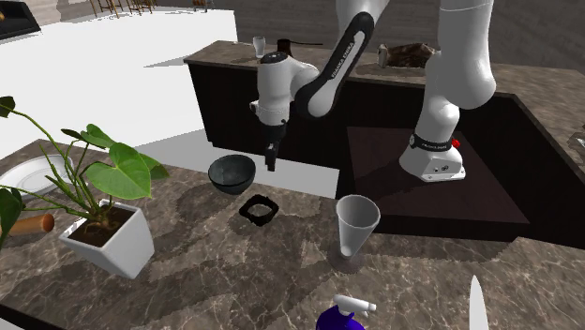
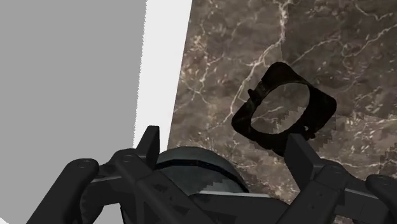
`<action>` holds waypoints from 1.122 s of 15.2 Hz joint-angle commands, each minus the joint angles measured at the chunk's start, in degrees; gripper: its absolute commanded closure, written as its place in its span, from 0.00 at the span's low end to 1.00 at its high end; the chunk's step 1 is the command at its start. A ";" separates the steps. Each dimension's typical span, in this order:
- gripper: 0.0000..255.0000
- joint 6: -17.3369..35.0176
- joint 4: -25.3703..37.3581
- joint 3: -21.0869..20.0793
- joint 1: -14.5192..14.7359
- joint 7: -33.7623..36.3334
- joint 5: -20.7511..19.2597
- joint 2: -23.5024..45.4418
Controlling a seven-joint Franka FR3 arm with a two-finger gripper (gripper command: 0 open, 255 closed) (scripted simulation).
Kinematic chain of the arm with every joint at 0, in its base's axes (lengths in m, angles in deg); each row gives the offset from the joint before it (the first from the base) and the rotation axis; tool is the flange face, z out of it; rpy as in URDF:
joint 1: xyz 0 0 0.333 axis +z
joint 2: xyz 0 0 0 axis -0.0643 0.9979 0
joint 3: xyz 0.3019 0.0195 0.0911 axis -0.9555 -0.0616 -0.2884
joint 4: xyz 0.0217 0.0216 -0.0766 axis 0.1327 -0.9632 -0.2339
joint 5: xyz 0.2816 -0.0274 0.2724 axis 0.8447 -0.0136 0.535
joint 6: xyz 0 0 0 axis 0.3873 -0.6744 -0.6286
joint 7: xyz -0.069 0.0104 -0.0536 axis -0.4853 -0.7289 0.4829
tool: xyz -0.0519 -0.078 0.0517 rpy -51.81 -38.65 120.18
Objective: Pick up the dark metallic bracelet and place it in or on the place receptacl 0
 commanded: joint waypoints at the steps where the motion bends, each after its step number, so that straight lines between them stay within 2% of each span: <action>1: 0.00 1.05 3.16 0.39 1.06 1.92 -1.08 4.80; 9: 0.00 3.13 16.41 2.20 4.64 6.05 -2.70 22.00; 17: 0.00 6.42 18.71 3.14 5.31 6.55 -3.39 27.56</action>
